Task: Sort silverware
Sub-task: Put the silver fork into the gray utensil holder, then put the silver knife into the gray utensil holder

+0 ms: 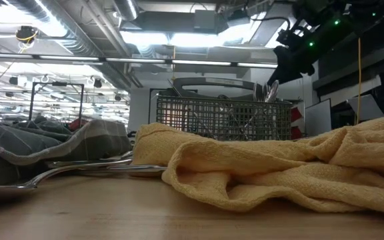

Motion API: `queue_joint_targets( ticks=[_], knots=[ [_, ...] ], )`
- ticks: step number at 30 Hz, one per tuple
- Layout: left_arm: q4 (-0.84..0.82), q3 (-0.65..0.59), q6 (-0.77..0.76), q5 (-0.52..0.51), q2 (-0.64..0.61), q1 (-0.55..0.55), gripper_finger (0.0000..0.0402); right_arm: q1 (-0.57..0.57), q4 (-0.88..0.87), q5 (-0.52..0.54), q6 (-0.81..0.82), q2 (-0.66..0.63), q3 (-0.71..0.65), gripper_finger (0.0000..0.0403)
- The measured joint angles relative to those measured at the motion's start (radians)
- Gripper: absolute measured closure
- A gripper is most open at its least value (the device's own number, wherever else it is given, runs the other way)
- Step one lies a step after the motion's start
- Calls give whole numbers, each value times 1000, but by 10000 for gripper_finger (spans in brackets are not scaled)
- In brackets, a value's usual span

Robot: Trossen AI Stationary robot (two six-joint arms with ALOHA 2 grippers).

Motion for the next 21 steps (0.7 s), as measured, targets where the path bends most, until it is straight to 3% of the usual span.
queue_joint_targets(
  ticks=[8,13,21],
  knots=[
    [121,-71,-2,-1,0,-85,260,0,-236,-23,30,-3,133,302],
    [288,-112,-27,44,10,-114,260,0,-288,-131,92,-3,211,302],
    [330,-115,-7,61,100,-181,260,0,-287,-311,177,-3,262,302]
  ],
)
